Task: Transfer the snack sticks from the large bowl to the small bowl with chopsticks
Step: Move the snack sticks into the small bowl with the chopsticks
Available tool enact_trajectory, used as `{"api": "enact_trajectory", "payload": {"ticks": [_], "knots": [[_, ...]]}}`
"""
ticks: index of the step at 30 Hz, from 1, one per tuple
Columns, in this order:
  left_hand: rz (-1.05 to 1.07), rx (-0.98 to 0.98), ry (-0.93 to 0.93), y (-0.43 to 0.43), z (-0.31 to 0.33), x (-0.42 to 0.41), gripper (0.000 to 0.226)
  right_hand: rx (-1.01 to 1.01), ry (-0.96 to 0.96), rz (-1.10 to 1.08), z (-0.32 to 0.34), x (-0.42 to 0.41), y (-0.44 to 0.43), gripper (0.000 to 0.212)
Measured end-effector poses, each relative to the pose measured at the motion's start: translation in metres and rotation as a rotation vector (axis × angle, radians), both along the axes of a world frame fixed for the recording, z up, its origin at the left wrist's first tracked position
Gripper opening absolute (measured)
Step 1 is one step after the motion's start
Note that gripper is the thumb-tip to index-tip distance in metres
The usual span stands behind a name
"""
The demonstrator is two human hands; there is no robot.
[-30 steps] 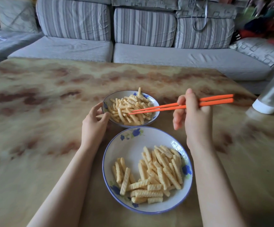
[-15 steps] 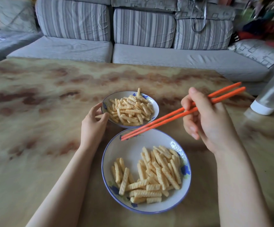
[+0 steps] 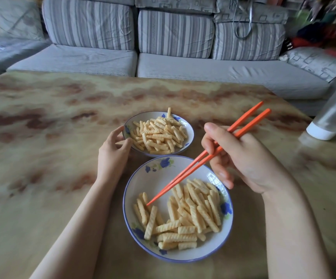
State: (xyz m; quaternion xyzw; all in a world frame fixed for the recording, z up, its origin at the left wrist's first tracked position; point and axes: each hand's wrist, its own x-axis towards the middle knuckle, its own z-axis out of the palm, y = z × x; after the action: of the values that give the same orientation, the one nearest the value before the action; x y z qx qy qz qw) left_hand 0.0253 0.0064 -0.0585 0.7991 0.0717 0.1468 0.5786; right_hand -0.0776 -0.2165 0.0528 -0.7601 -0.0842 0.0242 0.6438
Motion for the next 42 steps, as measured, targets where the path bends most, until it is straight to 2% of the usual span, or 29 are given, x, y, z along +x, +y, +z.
{"api": "enact_trajectory", "payload": {"ticks": [8,17,22,30,38,42], "knots": [[-0.007,-0.002,-0.004,0.001,-0.002,0.001,0.043,0.035,-0.059,-0.207,-0.004,0.007,-0.003,0.042],[-0.009,0.007,-0.004,0.000,0.000,0.000,0.043,0.325,-0.245,-0.568,-0.005,0.018,-0.003,0.041],[-0.003,0.018,-0.003,0.000,0.000,0.000,0.043,0.353,-0.283,-0.697,-0.017,0.029,0.005,0.039],[-0.002,0.010,-0.001,0.000,-0.001,0.001,0.043,0.292,-0.229,-0.646,-0.038,0.044,0.016,0.038],[-0.004,0.005,0.006,-0.001,0.000,0.000,0.043,0.317,-0.301,-0.617,-0.022,0.033,0.004,0.039],[-0.004,0.009,0.007,0.000,-0.001,0.001,0.042,0.256,-0.251,-0.464,-0.010,0.020,-0.004,0.041]]}}
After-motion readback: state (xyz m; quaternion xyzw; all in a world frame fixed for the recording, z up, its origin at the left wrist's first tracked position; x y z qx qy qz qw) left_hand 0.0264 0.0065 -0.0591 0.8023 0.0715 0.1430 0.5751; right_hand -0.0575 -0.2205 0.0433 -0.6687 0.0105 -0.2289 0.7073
